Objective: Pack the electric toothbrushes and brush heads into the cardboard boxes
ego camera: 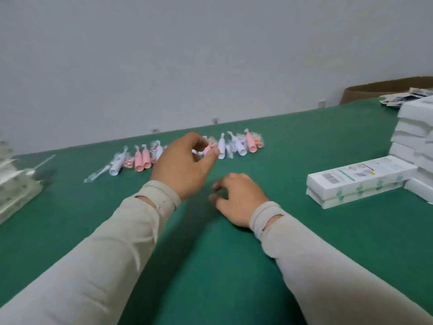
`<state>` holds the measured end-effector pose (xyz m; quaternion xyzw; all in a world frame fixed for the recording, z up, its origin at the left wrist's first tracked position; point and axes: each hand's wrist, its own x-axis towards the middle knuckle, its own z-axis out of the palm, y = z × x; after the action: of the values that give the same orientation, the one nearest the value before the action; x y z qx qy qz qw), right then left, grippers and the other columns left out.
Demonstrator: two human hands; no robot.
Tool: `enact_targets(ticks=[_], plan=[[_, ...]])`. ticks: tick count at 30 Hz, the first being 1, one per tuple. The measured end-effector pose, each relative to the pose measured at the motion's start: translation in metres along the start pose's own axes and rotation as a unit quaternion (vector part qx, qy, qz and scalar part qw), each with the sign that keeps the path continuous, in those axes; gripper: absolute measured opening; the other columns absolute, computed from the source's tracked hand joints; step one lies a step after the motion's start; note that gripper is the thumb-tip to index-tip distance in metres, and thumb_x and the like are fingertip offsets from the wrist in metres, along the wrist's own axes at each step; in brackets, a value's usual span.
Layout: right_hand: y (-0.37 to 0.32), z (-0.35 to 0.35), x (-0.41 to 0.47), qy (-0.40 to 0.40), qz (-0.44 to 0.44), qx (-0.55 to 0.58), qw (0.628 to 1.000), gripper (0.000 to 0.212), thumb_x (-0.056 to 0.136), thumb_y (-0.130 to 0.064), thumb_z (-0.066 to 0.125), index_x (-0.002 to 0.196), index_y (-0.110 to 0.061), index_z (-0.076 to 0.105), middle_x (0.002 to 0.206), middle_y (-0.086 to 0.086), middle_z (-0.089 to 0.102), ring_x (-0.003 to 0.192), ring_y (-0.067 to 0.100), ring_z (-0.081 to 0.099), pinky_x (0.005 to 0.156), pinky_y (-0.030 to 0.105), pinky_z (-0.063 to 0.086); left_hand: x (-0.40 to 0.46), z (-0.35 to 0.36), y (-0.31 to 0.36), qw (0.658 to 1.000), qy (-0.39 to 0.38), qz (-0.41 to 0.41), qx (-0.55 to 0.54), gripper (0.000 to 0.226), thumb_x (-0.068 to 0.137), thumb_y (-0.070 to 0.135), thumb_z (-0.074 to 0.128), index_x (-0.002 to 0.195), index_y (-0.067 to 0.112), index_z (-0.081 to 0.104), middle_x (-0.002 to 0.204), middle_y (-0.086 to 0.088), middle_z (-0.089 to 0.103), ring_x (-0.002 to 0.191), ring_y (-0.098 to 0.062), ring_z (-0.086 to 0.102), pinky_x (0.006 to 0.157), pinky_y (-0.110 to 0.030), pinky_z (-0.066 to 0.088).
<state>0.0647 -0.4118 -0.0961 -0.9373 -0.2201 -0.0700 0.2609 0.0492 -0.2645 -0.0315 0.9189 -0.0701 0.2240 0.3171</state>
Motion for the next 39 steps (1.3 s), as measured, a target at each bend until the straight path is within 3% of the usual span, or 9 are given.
enact_targets(ticks=[5,11,17,20,23,26,29,33,39], plan=[[-0.01,0.011,0.0,-0.026,-0.008,-0.007,1.0,0.027,0.092,-0.041,0.065,0.113,-0.026,0.071,0.113,-0.005,0.069,0.107,0.017,0.061,0.097,0.029,0.045,-0.077,-0.075,-0.137,0.952,-0.058,-0.175,0.245,0.039,0.092,0.052,0.059,0.121,0.026,0.06,0.127,0.001,0.063,0.113,-0.022,0.06,0.097,-0.036,0.048],[-0.014,0.018,-0.004,-0.035,-0.021,-0.047,0.998,0.011,0.087,-0.042,0.071,0.095,-0.034,0.071,0.099,-0.011,0.067,0.095,0.016,0.061,0.09,0.032,0.048,-0.124,-0.134,-0.198,0.923,-0.047,-0.229,0.307,0.035,0.091,0.061,0.051,0.104,0.031,0.064,0.107,0.007,0.067,0.101,-0.021,0.064,0.083,-0.033,0.051],[-0.023,0.028,-0.008,0.002,0.005,-0.055,0.998,0.007,0.085,-0.038,0.072,0.087,-0.039,0.066,0.095,-0.012,0.066,0.094,0.019,0.06,0.087,0.035,0.048,-0.106,-0.24,-0.233,0.892,0.263,-0.218,0.296,0.036,0.091,0.032,0.062,0.122,0.015,0.063,0.127,-0.01,0.059,0.119,-0.032,0.05,0.101,-0.045,0.041],[-0.034,0.035,-0.003,-0.004,0.018,-0.112,0.994,0.016,0.09,-0.046,0.064,0.099,-0.035,0.07,0.104,-0.01,0.066,0.101,0.018,0.056,0.093,0.033,0.046,-0.079,-0.299,-0.238,0.855,0.341,-0.229,0.317,0.046,0.088,0.032,0.063,0.129,0.011,0.059,0.134,-0.016,0.053,0.123,-0.039,0.046,0.104,-0.047,0.038],[-0.053,0.043,-0.003,-0.01,0.019,-0.108,0.994,0.02,0.093,-0.048,0.058,0.104,-0.036,0.068,0.108,-0.011,0.064,0.105,0.017,0.054,0.093,0.03,0.044,-0.056,-0.334,-0.249,0.832,0.299,-0.336,0.325,0.059,0.087,0.05,0.064,0.136,0.018,0.053,0.137,-0.017,0.054,0.125,-0.041,0.048,0.102,-0.051,0.042],[-0.069,0.05,-0.004,0.011,0.006,-0.088,0.996,0.023,0.093,-0.047,0.057,0.108,-0.034,0.068,0.108,-0.013,0.065,0.107,0.016,0.053,0.095,0.03,0.044,-0.049,-0.345,-0.27,0.846,0.223,-0.424,0.237,0.064,0.085,0.057,0.068,0.131,0.014,0.054,0.129,-0.019,0.06,0.112,-0.041,0.056,0.095,-0.05,0.046],[-0.074,0.052,-0.007,0.038,0.004,-0.077,0.996,0.024,0.093,-0.046,0.058,0.11,-0.033,0.069,0.11,-0.013,0.065,0.11,0.016,0.052,0.098,0.03,0.042,-0.048,-0.351,-0.287,0.863,0.223,-0.41,0.194,0.046,0.085,0.046,0.073,0.109,0.01,0.058,0.114,-0.019,0.066,0.087,-0.035,0.057,0.081,-0.046,0.046],[-0.069,0.047,-0.008,0.074,0.015,-0.067,0.995,0.022,0.092,-0.042,0.061,0.107,-0.029,0.071,0.109,-0.01,0.067,0.11,0.018,0.053,0.098,0.034,0.042,-0.048,-0.349,-0.288,0.857,0.29,-0.366,0.216,0.038,0.077,0.051,0.067,0.1,0.022,0.057,0.105,-0.014,0.067,0.096,-0.04,0.061,0.096,-0.051,0.049],[-0.075,0.05,-0.005,0.171,-0.015,0.051,0.984,0.01,0.088,-0.026,0.071,0.097,-0.023,0.074,0.097,-0.008,0.07,0.096,0.017,0.058,0.089,0.028,0.044,-0.055,-0.295,-0.212,0.891,0.438,-0.113,0.044,0.043,0.072,0.049,0.07,0.106,0.034,0.047,0.11,-0.003,0.055,0.092,-0.023,0.055,0.08,-0.035,0.049]])
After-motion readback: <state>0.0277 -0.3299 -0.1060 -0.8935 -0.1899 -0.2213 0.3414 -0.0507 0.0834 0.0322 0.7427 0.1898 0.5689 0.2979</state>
